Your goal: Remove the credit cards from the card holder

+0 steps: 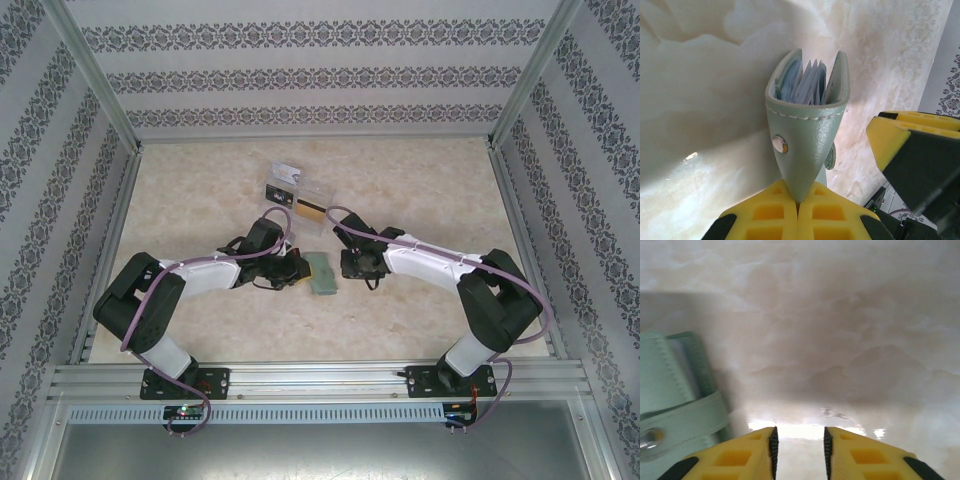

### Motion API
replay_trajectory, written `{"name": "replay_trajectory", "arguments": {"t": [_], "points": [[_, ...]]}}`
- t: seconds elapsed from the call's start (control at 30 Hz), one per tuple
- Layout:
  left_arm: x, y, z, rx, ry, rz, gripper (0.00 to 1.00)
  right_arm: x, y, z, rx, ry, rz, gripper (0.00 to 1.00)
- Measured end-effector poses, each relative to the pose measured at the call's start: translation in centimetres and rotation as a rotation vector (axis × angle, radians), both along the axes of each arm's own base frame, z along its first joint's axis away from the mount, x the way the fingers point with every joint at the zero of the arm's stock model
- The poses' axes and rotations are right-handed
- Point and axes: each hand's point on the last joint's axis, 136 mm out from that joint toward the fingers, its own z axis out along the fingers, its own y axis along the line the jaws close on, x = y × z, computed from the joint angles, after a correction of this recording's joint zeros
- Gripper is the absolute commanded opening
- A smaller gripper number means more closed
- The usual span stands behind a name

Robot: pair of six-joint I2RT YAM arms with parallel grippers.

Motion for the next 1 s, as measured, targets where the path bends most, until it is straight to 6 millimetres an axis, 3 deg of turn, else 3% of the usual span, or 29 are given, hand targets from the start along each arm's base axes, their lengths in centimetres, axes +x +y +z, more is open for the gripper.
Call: {"name": "replay_trajectory", "arguments": {"t": [0.27,0.47,0.8,0.93,1.0], "points": [[0.2,-0.2,0.4,-0.007,-0.005,-0.003,0.00,0.0,5.0,2.1,0.178,-0.001,0.120,0.42],[0.0,-0.4,0.5,-0.018,0.002,-0.015,0.00,0.0,6.6,1.3,0.199,0.035,0.147,0.40],[-0.3,-0.3,0.2,-0.011,0.017,-0.017,0.00,0.1,6.8,0.3,0.166,0.061,0.141,0.16],[-0.3,-0.1,0.1,-0.002,0.022,-0.012,0.00,0.1,6.6,0.2,0.145,0.054,0.129,0.02],[-0.2,-0.1,0.0,0.004,0.021,-0.008,0.00,0.1,6.5,0.2,0.138,0.047,0.122,0.00]]}}
